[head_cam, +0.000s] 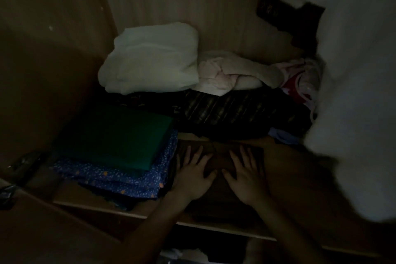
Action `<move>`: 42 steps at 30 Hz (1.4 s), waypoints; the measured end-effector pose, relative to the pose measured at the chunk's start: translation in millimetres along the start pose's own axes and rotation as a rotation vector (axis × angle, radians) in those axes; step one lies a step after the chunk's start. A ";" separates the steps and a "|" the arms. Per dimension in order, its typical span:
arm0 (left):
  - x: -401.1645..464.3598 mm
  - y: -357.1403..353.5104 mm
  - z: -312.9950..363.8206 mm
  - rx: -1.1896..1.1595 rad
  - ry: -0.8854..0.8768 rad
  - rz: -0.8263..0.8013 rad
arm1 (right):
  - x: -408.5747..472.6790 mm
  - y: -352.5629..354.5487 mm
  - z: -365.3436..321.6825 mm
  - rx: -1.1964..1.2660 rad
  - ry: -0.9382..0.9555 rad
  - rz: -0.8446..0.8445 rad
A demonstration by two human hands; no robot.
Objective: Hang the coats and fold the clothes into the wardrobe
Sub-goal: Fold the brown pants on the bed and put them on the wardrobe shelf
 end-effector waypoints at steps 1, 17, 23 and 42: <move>-1.9 2.7 1.8 0.034 0.001 0.020 | -1.3 3.3 -1.6 -0.015 -0.005 -0.008; -22.5 -2.3 3.0 0.003 0.064 0.036 | -32.1 -8.6 -1.3 0.018 -0.025 0.014; -18.7 -0.6 7.2 -0.018 0.044 -0.011 | -35.8 -3.0 -5.1 -0.028 -0.044 0.020; -205.5 -42.5 134.1 0.144 -0.741 0.132 | -321.4 -25.1 6.8 -0.025 -0.527 0.268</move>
Point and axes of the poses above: each hand's wrist, its own x-axis towards the middle knuckle, its own y-axis out of the back of the hand, z = x × y, the point moved 8 cm from there along x, towards the middle knuckle, and after that the axes turned 4 degrees about -z, right-handed, at the moved point
